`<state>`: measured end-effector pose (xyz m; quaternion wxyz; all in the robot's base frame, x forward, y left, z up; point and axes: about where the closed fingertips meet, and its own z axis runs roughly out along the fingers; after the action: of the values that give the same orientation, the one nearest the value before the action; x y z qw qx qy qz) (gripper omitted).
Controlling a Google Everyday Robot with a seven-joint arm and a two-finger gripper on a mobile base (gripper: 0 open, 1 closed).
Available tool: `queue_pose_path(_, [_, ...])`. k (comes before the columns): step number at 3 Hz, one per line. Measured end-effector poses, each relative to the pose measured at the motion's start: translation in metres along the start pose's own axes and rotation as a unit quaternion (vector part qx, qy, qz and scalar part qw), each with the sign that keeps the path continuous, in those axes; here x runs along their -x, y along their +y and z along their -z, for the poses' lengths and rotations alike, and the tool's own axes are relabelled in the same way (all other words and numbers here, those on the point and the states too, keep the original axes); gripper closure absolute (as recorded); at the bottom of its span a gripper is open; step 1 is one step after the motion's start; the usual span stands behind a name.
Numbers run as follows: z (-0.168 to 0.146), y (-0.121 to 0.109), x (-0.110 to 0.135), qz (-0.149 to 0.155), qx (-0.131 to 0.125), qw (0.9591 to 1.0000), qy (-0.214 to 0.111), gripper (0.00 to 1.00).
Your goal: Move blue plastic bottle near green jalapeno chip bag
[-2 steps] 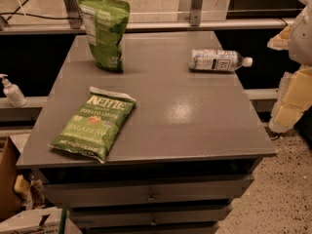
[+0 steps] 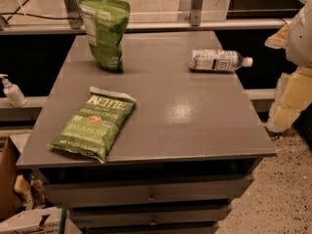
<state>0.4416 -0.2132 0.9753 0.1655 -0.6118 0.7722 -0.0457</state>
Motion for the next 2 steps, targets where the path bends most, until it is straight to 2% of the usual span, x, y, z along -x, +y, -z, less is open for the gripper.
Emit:
queue_pose_path(1, [-0.022,-0.014,0.006,0.018,-0.017,0.9996,-0.014,0.00])
queue_pose_path(2, [-0.053,-0.043,0.015,0.025,-0.040,0.9981,-0.038,0.00])
